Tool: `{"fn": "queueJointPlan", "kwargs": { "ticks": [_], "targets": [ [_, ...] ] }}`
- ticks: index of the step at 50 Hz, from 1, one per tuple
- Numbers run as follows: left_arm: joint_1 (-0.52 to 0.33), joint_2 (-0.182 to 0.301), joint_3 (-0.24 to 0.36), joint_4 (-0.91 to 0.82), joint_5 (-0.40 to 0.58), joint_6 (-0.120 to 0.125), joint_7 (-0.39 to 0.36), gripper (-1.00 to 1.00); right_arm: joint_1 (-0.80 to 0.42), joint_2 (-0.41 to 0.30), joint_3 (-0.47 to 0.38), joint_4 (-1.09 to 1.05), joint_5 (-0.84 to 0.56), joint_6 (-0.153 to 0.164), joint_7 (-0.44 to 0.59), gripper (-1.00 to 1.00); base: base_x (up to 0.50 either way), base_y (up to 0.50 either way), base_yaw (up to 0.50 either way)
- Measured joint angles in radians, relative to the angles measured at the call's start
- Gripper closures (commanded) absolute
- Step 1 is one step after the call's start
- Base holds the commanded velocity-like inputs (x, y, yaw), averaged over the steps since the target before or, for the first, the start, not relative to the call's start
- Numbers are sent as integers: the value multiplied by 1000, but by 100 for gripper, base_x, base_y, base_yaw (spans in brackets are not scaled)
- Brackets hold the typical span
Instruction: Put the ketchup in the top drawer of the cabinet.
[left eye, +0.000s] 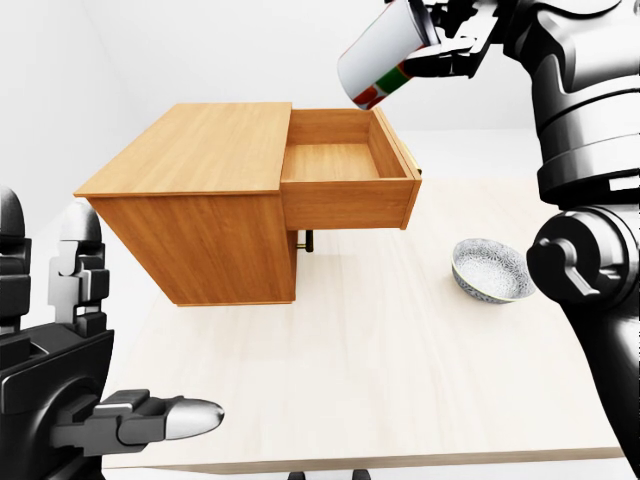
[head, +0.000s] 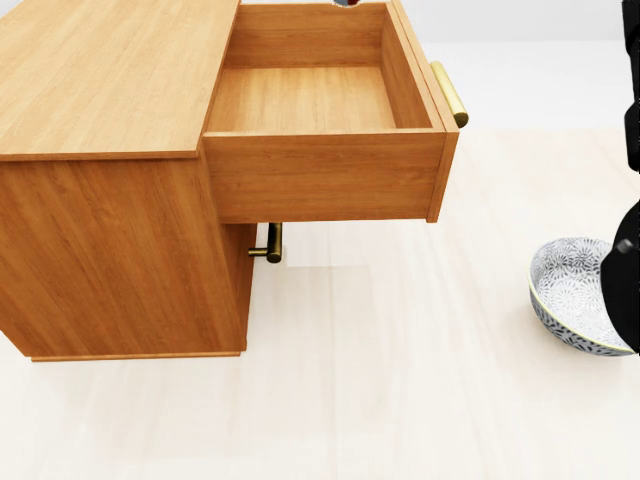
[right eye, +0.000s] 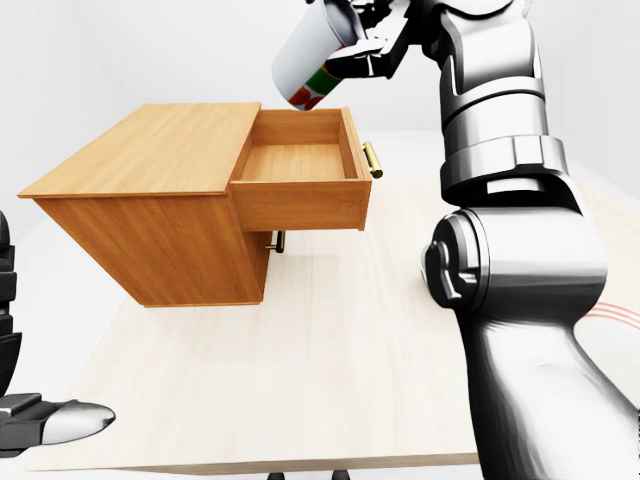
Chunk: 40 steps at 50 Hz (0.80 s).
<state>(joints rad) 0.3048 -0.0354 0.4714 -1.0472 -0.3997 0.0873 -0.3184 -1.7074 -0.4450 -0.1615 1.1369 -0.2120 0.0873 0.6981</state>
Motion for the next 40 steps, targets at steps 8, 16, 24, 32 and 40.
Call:
{"fn": "queueJointPlan", "kwargs": {
  "ticks": [8,16,24,32,40],
  "targets": [
    [1,0,3,0,-4,0,-1,-100,20,8,1,2,7,0,0,100,0,0,0],
    [2,-1,7,0,-7,0,-3,-100,37,16,1,4,10,0,0,100,0,0,0],
    [3,-2,10,0,-10,0,-5,-100,52,25,3,3,13,0,0,100,0,0,0],
    [3,-2,13,0,-12,0,-7,-100,73,33,5,3,13,0,0,100,0,0,0],
    [2,-1,16,0,-15,0,-6,-100,91,37,6,3,15,0,0,100,0,0,0]
  ]
}}
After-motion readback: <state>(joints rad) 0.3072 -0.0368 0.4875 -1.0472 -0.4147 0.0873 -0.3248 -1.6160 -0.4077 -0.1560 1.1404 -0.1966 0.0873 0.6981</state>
